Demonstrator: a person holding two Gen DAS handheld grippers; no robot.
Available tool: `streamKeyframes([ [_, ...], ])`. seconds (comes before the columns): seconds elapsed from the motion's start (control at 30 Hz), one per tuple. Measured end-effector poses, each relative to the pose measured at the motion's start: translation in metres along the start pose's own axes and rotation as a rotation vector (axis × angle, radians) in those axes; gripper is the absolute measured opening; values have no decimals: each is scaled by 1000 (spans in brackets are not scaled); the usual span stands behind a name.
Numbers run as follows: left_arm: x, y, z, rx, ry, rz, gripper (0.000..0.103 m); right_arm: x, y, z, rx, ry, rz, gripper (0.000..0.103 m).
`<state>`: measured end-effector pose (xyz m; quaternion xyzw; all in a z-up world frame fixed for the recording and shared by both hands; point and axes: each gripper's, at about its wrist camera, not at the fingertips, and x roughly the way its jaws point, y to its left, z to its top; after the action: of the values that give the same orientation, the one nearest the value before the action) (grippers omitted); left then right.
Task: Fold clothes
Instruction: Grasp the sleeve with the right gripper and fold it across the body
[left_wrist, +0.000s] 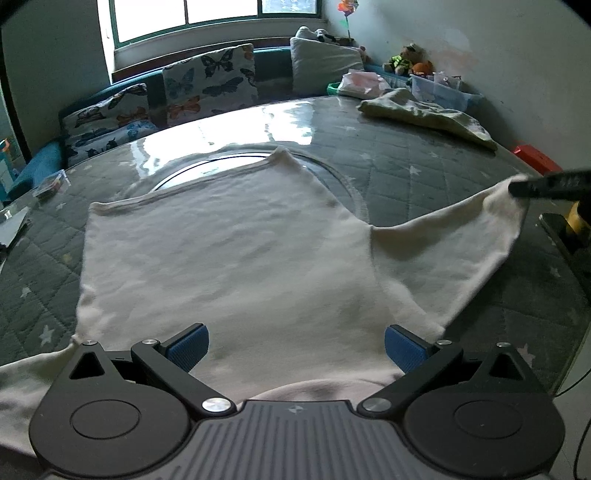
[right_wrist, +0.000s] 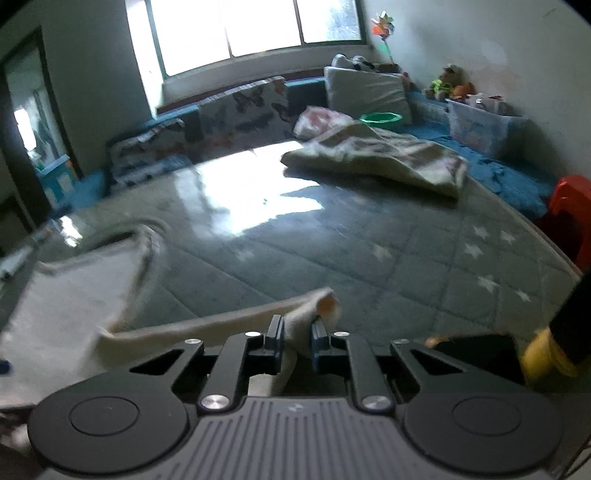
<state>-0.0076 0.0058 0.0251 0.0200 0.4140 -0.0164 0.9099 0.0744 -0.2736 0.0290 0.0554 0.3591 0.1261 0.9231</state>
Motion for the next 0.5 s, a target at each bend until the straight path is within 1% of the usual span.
streamKeyframes([
  [0.1, -3, 7, -2, -7, -1, 11, 103, -13, 16, 13, -15, -23, 63, 12],
  [0.3, -10, 16, -11, -12, -2, 19, 103, -36, 64, 35, -87, -59, 195, 11],
  [0.5, -19, 29, -20, -35, -12, 29, 103, -57, 124, 49, -181, -78, 334, 11],
])
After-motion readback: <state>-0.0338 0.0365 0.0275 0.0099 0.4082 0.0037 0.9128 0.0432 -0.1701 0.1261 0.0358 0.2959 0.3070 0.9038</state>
